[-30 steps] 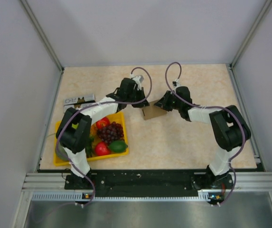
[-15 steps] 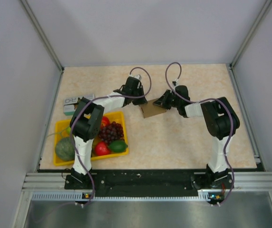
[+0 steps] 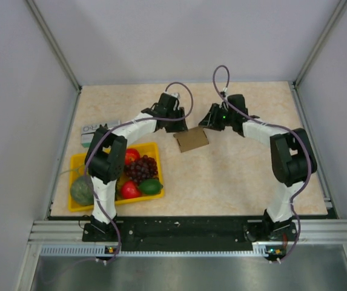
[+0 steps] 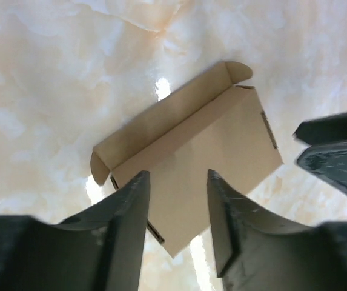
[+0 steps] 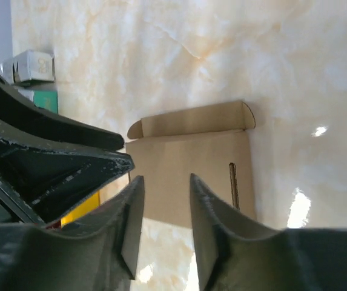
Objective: Fold the paper box
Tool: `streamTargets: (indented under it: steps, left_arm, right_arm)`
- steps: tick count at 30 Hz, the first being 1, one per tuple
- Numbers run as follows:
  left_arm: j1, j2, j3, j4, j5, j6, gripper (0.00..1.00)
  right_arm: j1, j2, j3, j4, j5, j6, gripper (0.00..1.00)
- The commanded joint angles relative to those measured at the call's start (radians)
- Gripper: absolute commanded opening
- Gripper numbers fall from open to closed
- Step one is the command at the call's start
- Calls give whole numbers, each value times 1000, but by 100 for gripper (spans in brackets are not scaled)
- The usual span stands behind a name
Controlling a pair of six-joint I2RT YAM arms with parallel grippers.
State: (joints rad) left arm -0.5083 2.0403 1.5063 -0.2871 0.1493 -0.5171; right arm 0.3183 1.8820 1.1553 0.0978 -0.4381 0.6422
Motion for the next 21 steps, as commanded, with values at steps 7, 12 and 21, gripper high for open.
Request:
streamTargets:
  steps: [7, 12, 21]
  left_arm:
    - [42, -170, 46, -207, 86, 26, 70]
    - [54, -141, -15, -193, 168, -17, 60]
    - [54, -86, -63, -179, 82, -77, 58]
  right_arm:
    - [-105, 87, 355, -513, -214, -415, 60]
    - [-101, 147, 373, -497, -234, -447, 61]
    - [-76, 192, 347, -399, -238, -414, 57]
